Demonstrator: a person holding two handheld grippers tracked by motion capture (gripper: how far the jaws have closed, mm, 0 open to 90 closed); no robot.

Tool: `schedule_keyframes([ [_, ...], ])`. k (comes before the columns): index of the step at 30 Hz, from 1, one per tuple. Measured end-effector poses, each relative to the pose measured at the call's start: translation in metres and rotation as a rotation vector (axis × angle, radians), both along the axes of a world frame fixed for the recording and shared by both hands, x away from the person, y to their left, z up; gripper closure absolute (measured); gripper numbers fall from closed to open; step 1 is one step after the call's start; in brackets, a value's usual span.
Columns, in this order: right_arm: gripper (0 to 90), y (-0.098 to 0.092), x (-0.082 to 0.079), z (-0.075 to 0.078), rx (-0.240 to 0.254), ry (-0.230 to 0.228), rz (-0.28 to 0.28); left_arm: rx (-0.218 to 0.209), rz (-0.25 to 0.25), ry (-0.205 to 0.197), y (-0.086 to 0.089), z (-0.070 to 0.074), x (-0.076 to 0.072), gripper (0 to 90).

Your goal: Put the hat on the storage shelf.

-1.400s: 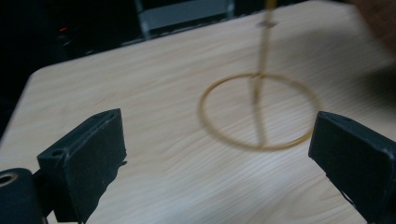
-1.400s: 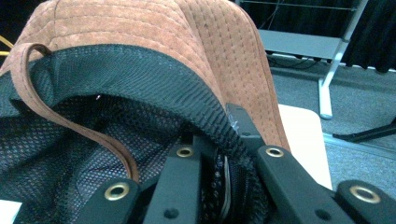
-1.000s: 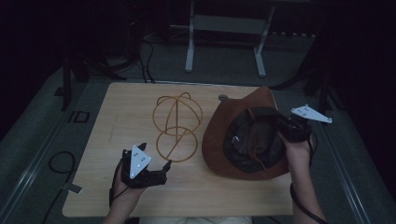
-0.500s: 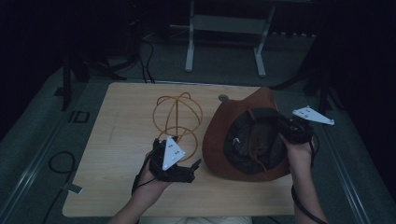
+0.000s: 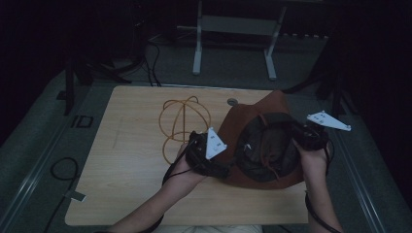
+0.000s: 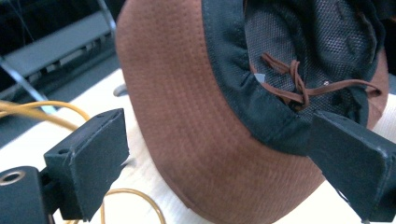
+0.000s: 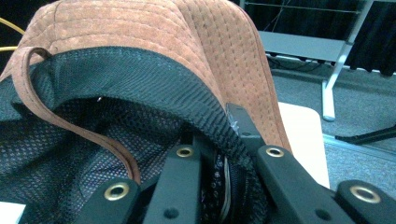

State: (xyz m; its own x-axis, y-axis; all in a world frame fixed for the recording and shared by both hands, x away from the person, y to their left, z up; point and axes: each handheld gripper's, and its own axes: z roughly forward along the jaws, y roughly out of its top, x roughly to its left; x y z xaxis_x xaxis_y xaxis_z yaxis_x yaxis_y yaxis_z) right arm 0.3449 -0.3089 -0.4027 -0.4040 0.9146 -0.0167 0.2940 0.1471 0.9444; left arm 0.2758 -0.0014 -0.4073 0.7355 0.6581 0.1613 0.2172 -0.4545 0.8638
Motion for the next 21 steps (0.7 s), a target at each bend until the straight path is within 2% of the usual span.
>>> schedule_keyframes([
  [2,83.9,0.0,0.0,0.001,0.0,-0.001,0.001,0.001,0.002,-0.008,-0.008,0.002,0.006,6.5],
  [6,83.9,0.0,-0.001,0.001,0.003,-0.004,0.004,0.0,0.005,0.002,-0.022,0.005,0.02,6.6],
  [10,83.9,0.001,-0.001,0.001,0.002,-0.006,0.003,0.026,0.016,-0.037,-0.039,0.009,0.029,6.8],
  [13,83.9,0.001,-0.002,0.001,0.002,-0.01,0.004,0.046,0.027,-0.051,-0.049,0.011,0.037,7.0],
  [19,83.9,0.0,-0.005,0.002,0.006,-0.017,0.008,0.059,0.06,-0.062,-0.063,0.008,0.051,8.8],
  [21,83.9,0.0,-0.007,0.003,0.008,-0.021,0.01,0.066,0.072,-0.071,-0.066,0.006,0.055,12.8],
])
